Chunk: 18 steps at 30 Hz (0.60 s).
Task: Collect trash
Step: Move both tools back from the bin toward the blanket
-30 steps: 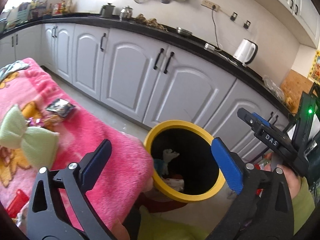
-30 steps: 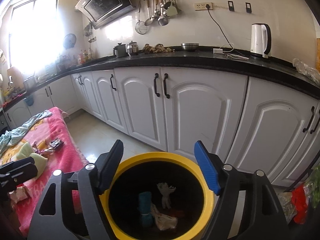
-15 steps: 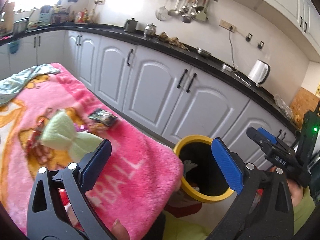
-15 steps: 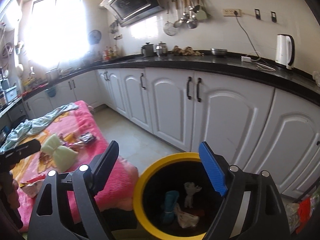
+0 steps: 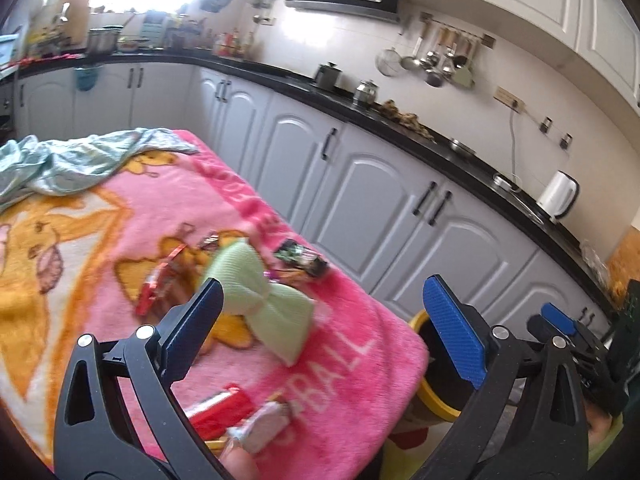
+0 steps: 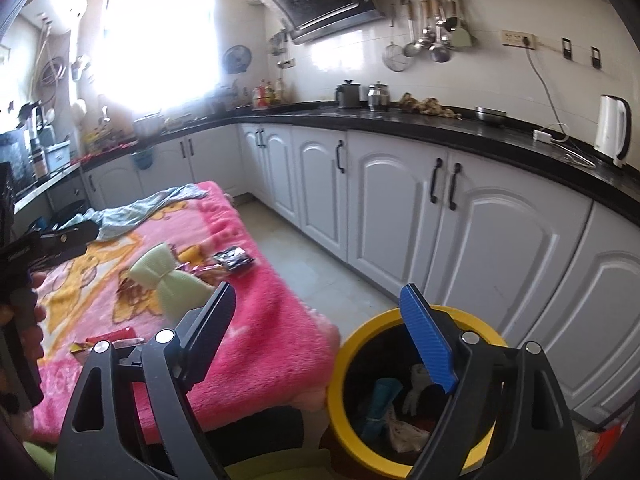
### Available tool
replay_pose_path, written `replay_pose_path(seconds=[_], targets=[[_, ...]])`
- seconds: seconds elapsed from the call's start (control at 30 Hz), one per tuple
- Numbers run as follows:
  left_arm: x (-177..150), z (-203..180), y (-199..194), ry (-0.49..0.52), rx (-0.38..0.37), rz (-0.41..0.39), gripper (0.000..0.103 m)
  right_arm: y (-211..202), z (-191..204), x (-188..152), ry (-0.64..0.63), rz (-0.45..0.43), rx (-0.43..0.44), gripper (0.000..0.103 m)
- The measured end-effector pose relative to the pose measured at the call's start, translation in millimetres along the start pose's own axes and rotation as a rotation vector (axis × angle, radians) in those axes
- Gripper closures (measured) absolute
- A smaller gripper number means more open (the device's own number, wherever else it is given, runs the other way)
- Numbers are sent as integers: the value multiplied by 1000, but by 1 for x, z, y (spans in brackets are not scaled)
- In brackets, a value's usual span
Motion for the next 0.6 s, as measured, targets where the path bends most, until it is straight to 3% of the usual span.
replay_pose_path(seconds=[0.47,0.6], targets=[[17,69,-13,-107,92,-41,11,21,64,15,-89,15,139,15],[19,79,-15,-103,120,-48,11,27,83,18,-121,11,169,9]])
Point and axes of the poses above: each gripper's, at about its wrist camera, not at the fingertips, and y roughly the way its jaws point, z to its left, x to its top, the point moved 1 cm from there along y, roughly the way its jaws point, and after that the axes turned 10 degrees about -y, right-handed, at the moved point
